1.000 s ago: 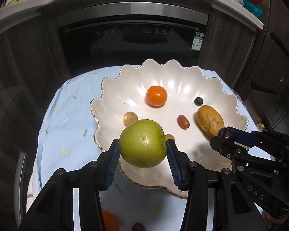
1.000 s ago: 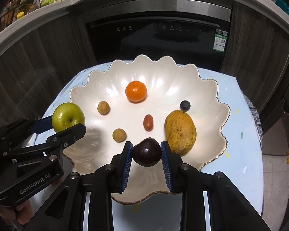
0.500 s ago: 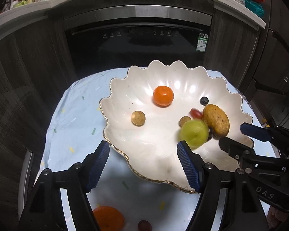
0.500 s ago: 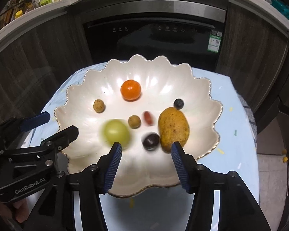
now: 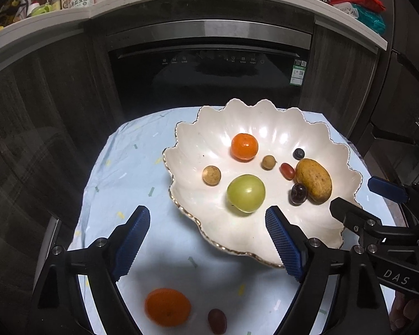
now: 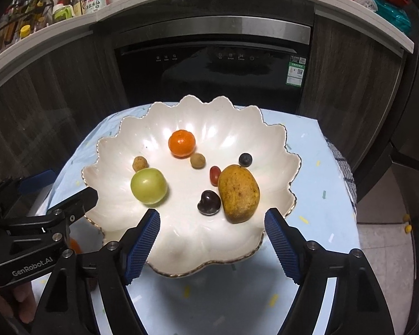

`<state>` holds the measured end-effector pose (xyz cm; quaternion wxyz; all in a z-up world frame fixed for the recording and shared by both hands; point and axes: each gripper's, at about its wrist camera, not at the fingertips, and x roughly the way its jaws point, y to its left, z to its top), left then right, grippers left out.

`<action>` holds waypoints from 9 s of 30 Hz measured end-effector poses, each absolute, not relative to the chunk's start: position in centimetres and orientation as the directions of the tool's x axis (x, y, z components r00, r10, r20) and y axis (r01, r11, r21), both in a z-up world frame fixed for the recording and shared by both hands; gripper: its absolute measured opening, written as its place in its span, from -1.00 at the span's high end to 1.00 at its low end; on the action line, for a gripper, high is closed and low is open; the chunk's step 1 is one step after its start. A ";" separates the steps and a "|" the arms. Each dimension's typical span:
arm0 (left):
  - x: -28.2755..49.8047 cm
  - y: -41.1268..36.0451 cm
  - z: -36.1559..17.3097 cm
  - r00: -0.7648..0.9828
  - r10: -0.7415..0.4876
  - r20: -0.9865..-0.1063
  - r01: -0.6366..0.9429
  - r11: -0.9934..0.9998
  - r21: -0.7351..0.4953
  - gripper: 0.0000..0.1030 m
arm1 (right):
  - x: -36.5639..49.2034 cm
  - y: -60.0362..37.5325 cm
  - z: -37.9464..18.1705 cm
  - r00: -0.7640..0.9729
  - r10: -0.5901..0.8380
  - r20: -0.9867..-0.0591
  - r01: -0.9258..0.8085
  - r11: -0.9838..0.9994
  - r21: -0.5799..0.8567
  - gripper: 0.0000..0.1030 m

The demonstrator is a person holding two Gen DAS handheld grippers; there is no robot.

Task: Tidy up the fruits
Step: 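Withdraw both open tools from the bowl toward the mandarin and red fruit, then close the left tool on the mandarin while the right tool grasps the red oval fruit, then lift the mandarin and red fruit and carry them over the white bowl, then open the left tool to drop the mandarin while the right tool releases the red fruit into the bowl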

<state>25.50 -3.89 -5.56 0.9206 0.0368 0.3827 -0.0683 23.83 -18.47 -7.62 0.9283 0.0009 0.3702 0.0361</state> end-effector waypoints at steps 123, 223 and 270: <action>21.0 2.5 -14.4 0.487 -0.313 -0.816 0.577 0.816 0.032 0.11 | 22.0 -4.1 -16.0 0.444 0.202 -0.873 -0.136 0.978 0.157 0.62; 30.2 -7.2 -6.3 0.599 -0.223 -0.769 0.408 0.911 0.054 0.16 | 28.2 -19.6 -6.3 0.669 0.174 -0.722 -0.015 0.975 0.221 0.63; 29.2 -4.6 -4.0 0.657 -0.188 -0.731 0.334 0.941 0.058 -0.49 | 26.6 -18.5 -5.8 0.674 0.130 -0.727 0.022 0.981 0.195 -0.28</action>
